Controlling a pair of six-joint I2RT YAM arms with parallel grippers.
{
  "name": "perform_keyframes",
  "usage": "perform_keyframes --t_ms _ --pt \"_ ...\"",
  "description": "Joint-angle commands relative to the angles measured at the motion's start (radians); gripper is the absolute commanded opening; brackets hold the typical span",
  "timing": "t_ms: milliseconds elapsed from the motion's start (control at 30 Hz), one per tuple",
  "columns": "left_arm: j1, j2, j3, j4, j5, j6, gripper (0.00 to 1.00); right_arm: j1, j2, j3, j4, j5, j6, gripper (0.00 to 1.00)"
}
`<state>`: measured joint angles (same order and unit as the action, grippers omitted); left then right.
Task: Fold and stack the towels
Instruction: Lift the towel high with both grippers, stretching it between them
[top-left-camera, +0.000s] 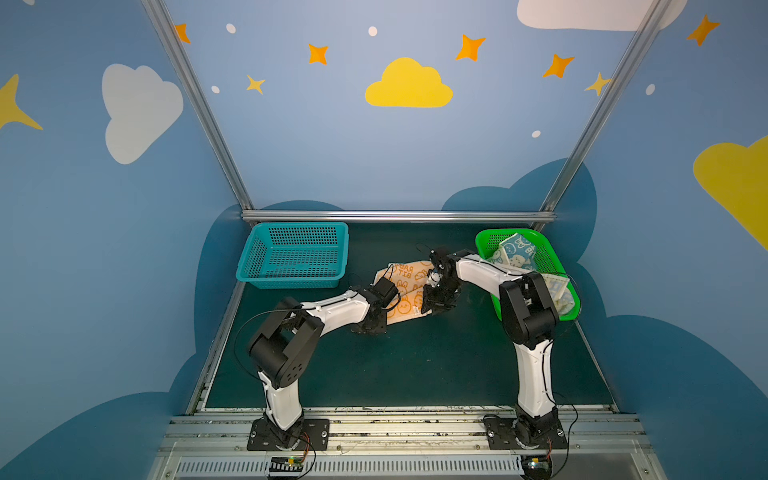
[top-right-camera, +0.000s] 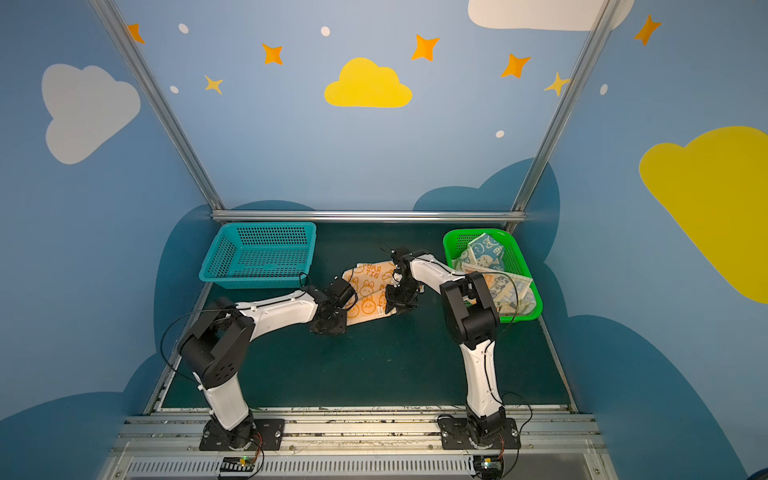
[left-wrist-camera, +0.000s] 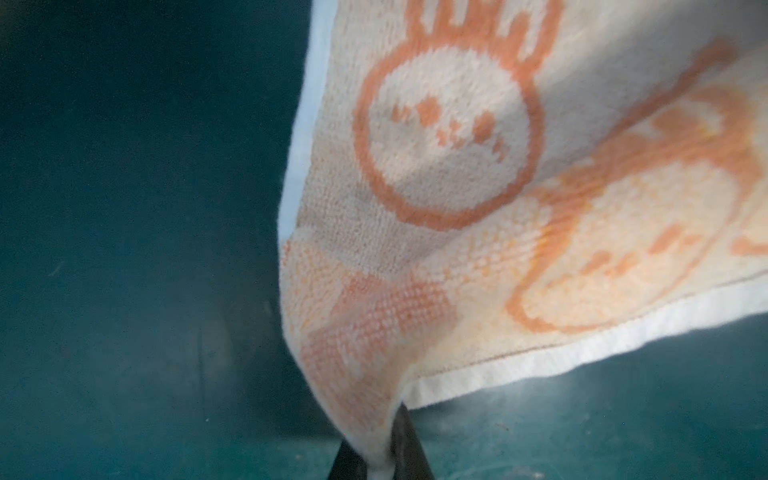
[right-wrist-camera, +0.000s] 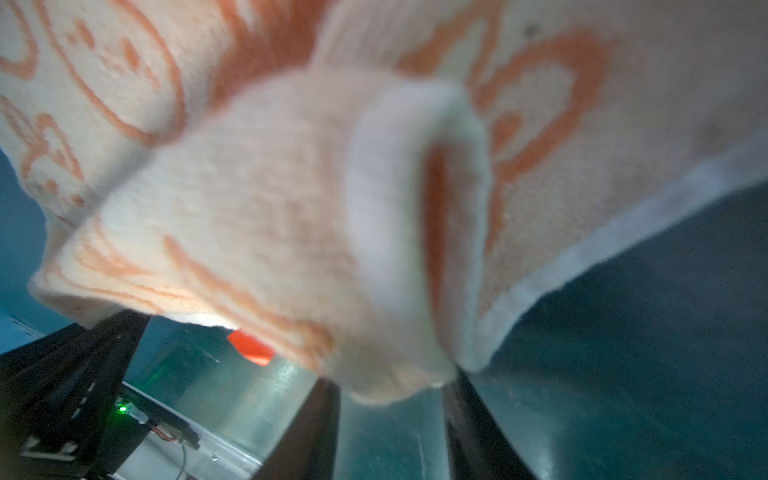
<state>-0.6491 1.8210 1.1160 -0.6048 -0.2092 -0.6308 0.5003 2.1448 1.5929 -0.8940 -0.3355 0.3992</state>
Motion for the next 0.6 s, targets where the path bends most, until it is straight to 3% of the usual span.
perform_keyframes --t_ms 0,200,400,567 --pt "0.014 -0.001 -0.033 -0.057 -0.025 0.015 0.13 0.024 0.063 0.002 0.001 0.034 0.026 0.26" --pt "0.022 -0.024 -0.024 -0.064 -0.031 0.024 0.09 0.025 0.057 0.062 -0.049 0.054 0.035 0.00" --pt "0.077 -0.086 0.090 -0.145 -0.043 0.076 0.03 0.030 -0.042 0.205 -0.187 0.095 0.012 0.00" --pt "0.130 -0.142 0.309 -0.222 -0.089 0.132 0.03 0.027 -0.055 0.512 -0.357 0.159 -0.026 0.00"
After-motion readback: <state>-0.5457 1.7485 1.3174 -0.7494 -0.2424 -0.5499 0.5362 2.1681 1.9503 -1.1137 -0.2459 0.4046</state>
